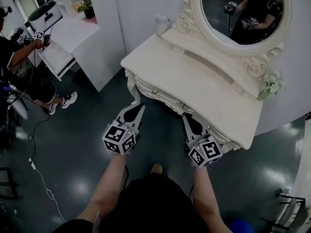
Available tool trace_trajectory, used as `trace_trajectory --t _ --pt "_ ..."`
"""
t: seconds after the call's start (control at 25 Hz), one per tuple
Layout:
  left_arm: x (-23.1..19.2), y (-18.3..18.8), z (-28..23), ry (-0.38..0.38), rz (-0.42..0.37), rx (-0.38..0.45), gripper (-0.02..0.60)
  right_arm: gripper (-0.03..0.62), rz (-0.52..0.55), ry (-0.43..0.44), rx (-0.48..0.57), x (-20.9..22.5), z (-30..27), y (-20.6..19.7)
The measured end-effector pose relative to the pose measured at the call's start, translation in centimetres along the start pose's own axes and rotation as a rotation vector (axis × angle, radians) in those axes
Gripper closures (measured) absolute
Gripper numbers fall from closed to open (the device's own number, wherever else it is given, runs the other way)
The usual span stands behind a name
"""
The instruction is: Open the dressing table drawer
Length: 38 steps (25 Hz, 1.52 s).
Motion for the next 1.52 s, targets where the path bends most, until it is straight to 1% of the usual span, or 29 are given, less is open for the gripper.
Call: trace_trajectory --t 0.24,0.52,0.76,1.04,1.28,1.52 --pt "-0.1 0.3 -2.6 -0.002 -0.017 -0.014 0.575 0.588 -0.018 -0.007 -0.004 2.2 -0.3 -1.0" --pt "-0.3 0.0 -4.0 -0.006 -0.016 -0.042 0.575 0.588 -0.038 -0.014 -0.013 3.2 -0.8 -1.7" --pt "-1.3 0.1 -4.9 -0.003 -0.019 -0.053 0.575 0.588 -0.046 0.000 -0.021 3.6 -2.3 -2.3" --pt "-3.6 0.6 -7.3 0.002 0.004 -0.046 0.575 0.588 -0.035 0.020 -0.028 5.2 -6.1 -2.2" --pt "-6.0 1.6 -11.4 -0.011 0.024 -0.043 0.575 0.588 -0.021 0.023 -0.029 7.9 -9.9 -1.8" --pt "-8.5 2.7 -16.1 -0.037 0.027 -0.052 0.575 0.588 -0.026 0.002 -0.035 11.2 -13.4 -2.0"
Point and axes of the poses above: the fingertips, and each gripper's own axes: z backward along the fingers, x to its right, y out of its top, the point moved 8 cm from there along z, backward along the fingers, and after that the axes turned 12 degrees about z, right-handed, at the moved point
